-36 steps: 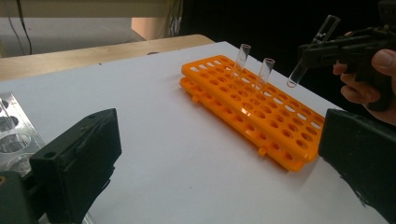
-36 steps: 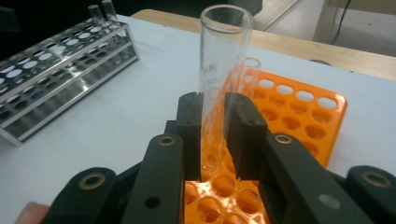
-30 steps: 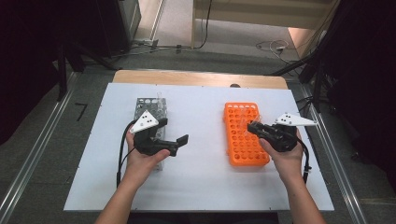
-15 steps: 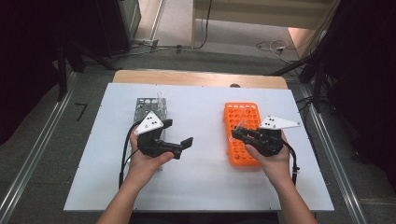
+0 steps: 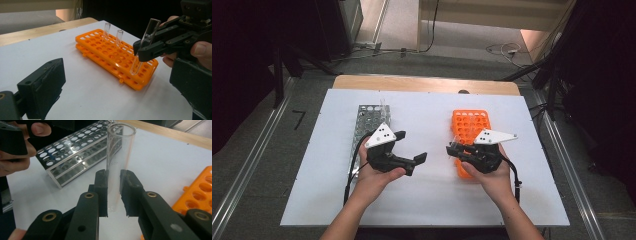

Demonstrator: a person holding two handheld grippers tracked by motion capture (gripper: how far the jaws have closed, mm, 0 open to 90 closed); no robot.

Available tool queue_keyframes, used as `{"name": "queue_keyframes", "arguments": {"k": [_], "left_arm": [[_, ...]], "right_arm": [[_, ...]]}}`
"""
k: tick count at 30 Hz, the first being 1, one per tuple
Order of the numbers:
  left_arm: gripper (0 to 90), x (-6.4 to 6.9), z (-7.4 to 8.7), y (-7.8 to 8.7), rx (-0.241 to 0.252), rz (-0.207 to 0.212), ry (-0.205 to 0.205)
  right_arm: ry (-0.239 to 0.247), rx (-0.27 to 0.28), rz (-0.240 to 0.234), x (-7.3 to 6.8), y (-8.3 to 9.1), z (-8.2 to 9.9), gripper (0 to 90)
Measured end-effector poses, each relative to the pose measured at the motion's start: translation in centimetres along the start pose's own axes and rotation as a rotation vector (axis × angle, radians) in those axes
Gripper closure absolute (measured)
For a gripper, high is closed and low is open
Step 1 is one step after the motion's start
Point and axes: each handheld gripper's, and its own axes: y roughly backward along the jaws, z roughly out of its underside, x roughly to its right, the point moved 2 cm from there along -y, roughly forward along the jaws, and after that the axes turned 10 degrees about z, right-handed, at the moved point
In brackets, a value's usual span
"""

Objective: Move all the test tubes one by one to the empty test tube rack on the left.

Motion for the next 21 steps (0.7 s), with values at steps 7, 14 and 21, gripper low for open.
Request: {"name": "queue_keyframes", "arguments": {"k": [7,14,21], "left_arm": [[1.1,0.7,-0.1,-0.5,-0.005,0.032,-0.008],[5.2,1.4,0.0,-1.0,-0.022,0.064,-0.019],[23.8,2.0,-0.1,-1.2,-0.028,0.111,-0.028]], "right_arm": [[0.030,-0.019,-0.021,-1.3,-0.8,0.1,73.6],[0.062,-0.038,-0.047,-2.7,-1.6,0.4,73.6],[0.092,-0.054,-0.068,-4.0,-2.2,0.6,73.6]]}}
